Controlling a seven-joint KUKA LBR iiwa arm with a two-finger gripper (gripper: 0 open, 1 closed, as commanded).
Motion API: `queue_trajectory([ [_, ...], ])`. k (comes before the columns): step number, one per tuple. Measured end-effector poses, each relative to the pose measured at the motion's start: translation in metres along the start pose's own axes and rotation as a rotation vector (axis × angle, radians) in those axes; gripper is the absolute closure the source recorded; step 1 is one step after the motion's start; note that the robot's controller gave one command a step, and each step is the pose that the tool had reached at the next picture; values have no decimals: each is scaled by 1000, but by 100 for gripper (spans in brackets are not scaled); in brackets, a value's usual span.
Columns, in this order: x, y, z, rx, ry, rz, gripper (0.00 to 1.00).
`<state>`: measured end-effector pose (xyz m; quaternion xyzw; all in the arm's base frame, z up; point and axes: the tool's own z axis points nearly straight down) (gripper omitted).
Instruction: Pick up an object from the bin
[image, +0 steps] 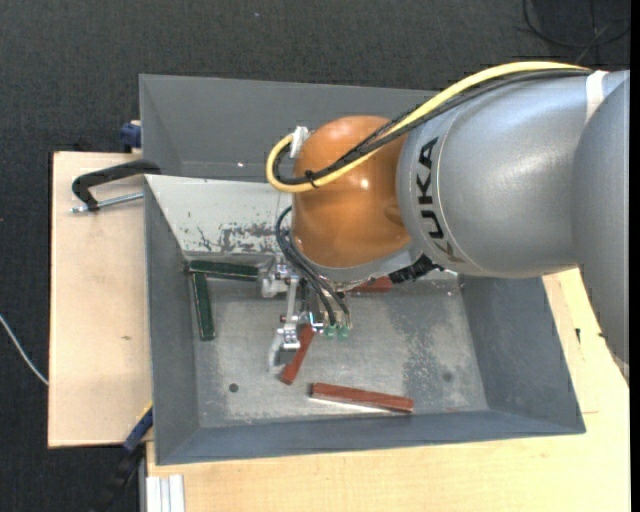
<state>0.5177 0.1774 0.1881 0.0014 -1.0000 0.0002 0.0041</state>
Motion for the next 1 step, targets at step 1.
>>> queue_trajectory([
  [1,-2,-1,-4,-2,-8,2,0],
])
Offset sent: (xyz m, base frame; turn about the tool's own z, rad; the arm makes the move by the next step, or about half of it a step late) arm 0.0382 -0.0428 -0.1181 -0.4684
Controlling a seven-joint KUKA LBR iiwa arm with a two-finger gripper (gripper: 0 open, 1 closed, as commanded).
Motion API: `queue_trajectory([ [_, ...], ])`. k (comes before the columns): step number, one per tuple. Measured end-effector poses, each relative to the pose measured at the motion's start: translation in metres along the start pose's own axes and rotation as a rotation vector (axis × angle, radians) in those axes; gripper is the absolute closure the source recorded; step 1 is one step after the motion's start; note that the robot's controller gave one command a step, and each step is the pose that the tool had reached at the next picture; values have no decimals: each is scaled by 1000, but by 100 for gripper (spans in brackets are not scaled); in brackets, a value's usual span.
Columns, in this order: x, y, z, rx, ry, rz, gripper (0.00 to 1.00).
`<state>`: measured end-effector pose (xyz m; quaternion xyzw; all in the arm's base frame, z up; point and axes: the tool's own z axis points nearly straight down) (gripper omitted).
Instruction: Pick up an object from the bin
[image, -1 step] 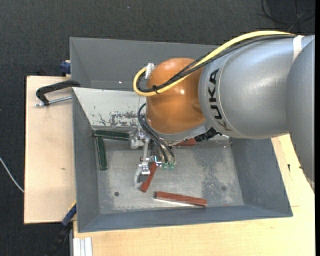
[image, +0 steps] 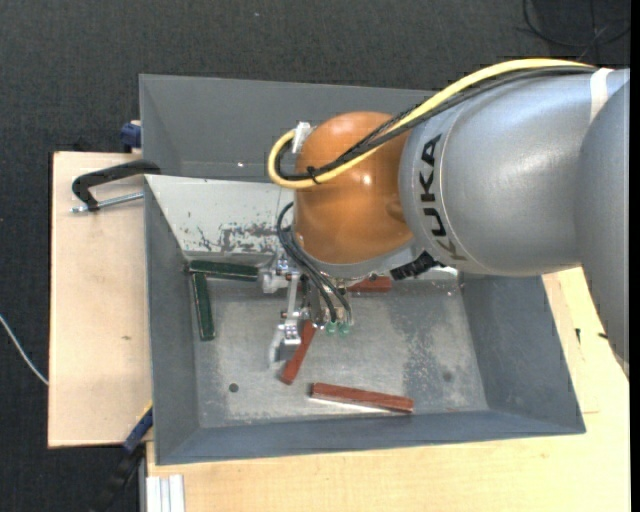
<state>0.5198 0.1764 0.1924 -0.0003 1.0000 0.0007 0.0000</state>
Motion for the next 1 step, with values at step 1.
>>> queue_trajectory([
  [1,-17,-16,49,-1,-8,-210,0],
])
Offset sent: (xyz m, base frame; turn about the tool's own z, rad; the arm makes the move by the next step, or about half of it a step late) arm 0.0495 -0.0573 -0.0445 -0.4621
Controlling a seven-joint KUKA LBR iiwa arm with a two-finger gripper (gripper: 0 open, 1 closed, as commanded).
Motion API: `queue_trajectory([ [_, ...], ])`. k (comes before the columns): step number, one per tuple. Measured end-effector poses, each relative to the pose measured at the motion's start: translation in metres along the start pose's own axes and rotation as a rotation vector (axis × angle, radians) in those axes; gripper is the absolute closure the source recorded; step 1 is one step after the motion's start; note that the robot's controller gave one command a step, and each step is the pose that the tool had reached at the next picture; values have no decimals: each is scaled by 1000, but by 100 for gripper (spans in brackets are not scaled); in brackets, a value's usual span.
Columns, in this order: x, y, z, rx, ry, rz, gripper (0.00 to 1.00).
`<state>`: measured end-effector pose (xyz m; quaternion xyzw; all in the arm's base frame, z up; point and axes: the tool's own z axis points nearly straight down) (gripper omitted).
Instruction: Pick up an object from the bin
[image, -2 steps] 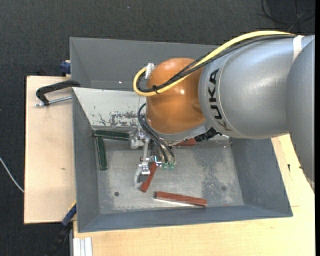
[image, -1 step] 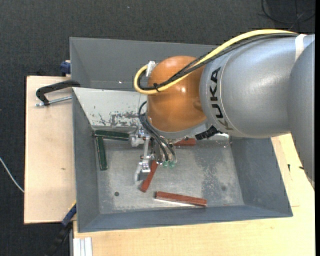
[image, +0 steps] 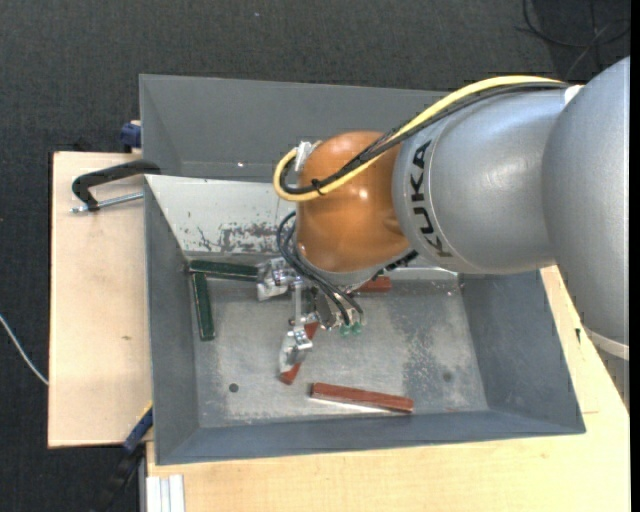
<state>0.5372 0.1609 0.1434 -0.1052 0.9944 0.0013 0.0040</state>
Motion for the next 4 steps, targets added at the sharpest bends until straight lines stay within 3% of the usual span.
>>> queue_trajectory([
  [1,-20,-42,0,-1,7,-252,0],
  [2,-24,-59,6,0,5,-385,0],
  [3,-30,-57,54,-1,5,-777,0],
  [4,-32,-73,66,2,17,-926,100],
])
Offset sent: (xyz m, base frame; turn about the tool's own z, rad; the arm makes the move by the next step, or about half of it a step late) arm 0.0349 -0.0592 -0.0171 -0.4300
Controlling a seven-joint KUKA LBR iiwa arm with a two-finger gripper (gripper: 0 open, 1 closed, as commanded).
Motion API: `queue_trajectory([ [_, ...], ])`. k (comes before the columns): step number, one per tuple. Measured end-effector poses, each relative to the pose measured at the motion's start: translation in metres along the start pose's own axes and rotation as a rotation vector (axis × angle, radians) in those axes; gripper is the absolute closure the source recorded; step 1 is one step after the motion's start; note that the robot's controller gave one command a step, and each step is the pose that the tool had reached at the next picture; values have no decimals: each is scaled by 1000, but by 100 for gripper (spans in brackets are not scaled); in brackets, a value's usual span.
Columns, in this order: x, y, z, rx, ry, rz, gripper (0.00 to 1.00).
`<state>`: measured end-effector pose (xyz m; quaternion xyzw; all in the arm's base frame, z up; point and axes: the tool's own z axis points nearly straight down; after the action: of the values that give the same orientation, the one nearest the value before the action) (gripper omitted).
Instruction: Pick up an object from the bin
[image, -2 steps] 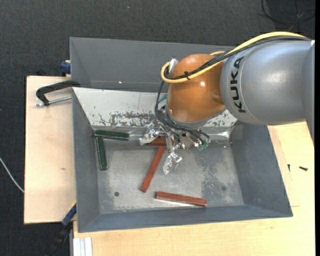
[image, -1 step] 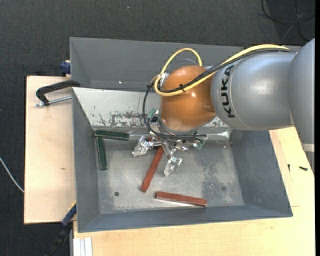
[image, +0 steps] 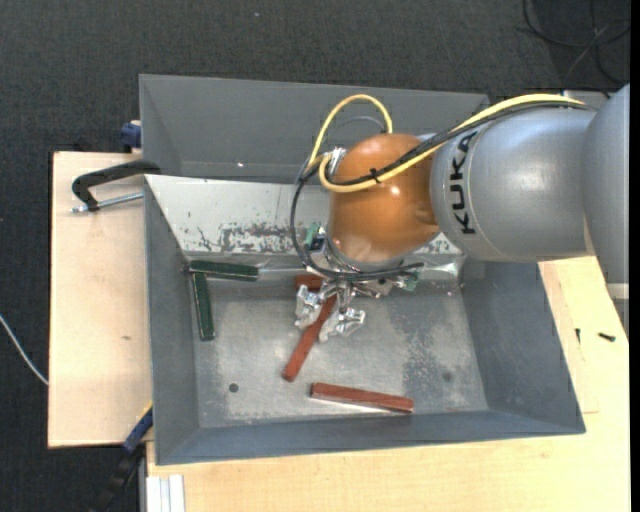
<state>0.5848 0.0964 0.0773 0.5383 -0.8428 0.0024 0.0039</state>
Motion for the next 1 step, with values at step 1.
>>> queue_trajectory([
  [1,0,0,0,0,-1,0,100],
])
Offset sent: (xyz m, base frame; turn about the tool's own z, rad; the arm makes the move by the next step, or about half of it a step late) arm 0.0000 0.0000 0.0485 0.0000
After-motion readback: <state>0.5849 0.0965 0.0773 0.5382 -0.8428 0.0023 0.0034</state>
